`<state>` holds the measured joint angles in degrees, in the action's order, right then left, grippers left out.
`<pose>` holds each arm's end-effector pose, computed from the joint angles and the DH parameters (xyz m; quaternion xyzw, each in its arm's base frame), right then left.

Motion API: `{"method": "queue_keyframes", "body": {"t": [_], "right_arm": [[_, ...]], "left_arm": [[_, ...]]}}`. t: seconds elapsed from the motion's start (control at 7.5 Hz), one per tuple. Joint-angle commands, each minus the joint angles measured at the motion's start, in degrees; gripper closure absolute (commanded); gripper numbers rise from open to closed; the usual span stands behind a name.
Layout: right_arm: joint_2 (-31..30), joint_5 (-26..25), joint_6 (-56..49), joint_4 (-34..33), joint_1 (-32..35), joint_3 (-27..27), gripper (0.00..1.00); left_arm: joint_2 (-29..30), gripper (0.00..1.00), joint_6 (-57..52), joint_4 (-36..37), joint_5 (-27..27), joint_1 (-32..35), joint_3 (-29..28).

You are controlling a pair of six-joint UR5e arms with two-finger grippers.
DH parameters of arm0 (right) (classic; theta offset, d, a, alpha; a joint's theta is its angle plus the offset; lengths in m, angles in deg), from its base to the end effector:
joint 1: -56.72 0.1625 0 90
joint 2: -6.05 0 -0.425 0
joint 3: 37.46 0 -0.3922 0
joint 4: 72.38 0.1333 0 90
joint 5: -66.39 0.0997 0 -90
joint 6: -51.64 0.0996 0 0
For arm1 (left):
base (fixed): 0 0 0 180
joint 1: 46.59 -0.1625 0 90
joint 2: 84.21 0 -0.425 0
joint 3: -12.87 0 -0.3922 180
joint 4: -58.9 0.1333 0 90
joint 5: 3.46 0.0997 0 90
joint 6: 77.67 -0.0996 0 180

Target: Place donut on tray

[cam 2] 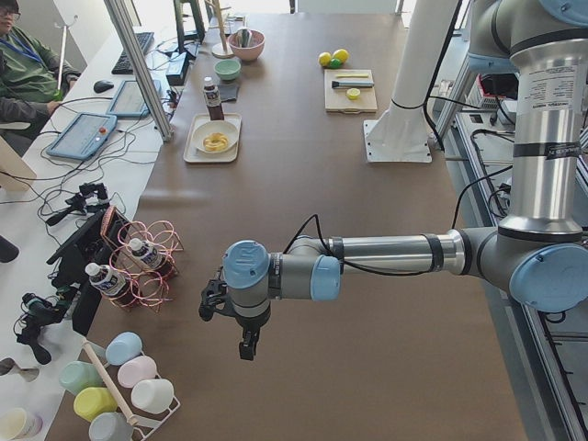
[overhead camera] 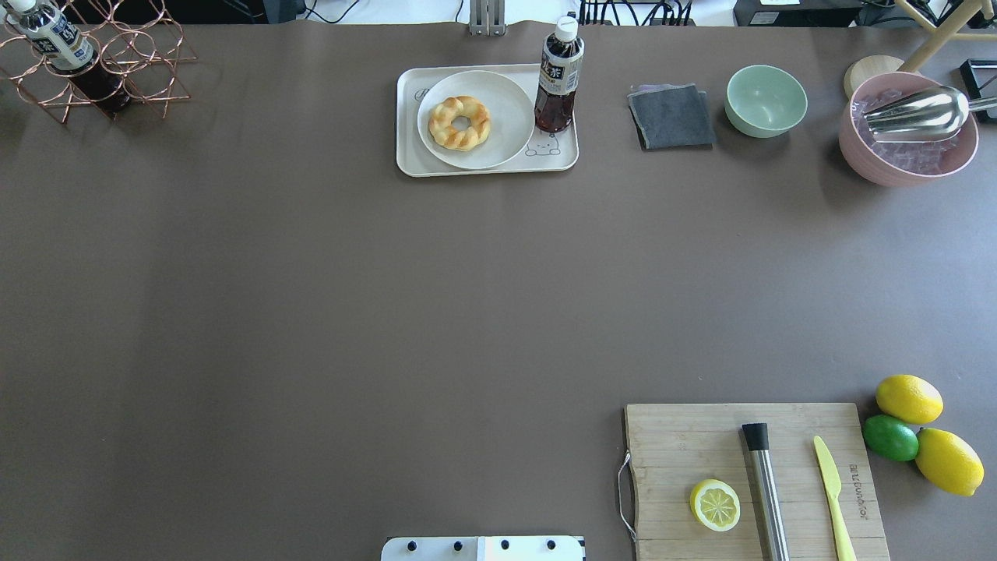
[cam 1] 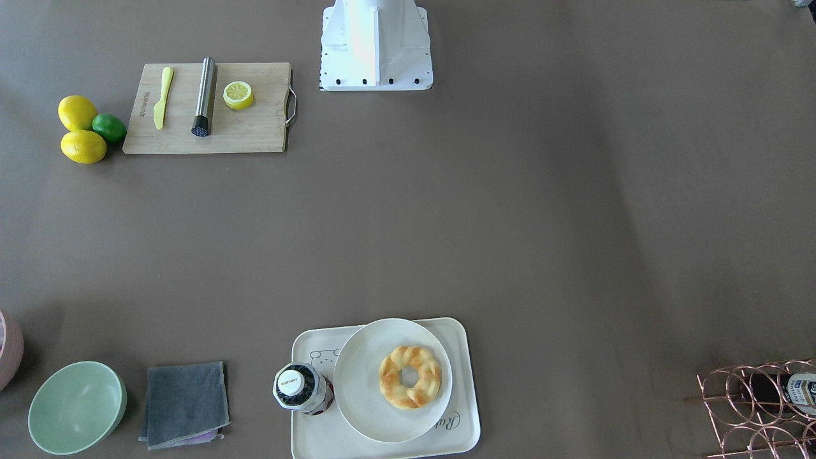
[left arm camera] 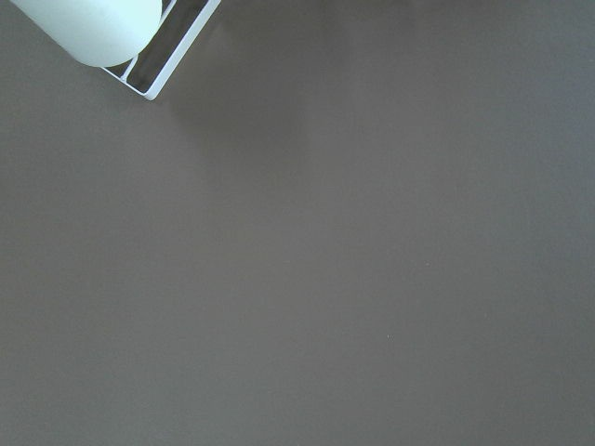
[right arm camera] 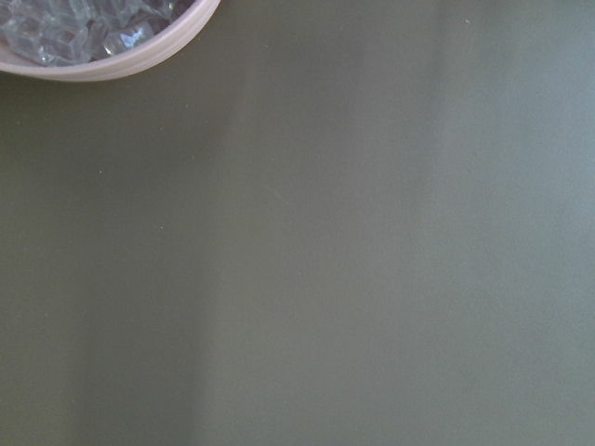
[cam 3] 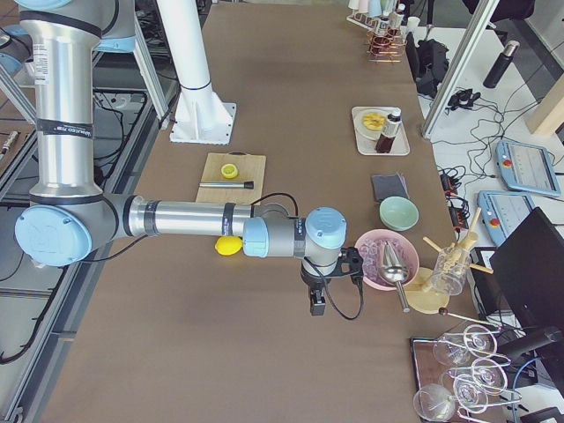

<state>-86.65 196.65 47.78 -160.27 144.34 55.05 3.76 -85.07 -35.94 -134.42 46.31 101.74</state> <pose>0.0492 -0.4768 0.6610 0.0202 -0.3439 -0.0569 0.9371 -0.0921 -0.4744 0.6811 0.0451 0.3472 0.0419 0.9358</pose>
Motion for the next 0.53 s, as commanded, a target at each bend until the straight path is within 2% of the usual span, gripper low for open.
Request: {"method": "queue_keyframes", "body": {"t": [0.0, 0.4], "right_arm": [[-0.37, 0.08, -0.01, 0.00, 0.00, 0.13, 0.00], [-0.63, 0.08, 0.07, 0.00, 0.00, 0.39, 0.00]], "left_arm": [[-0.08, 0.01, 0.02, 0.00, 0.00, 0.00, -0.02], [0.01, 0.01, 0.02, 0.00, 0.00, 0.00, 0.07]]}}
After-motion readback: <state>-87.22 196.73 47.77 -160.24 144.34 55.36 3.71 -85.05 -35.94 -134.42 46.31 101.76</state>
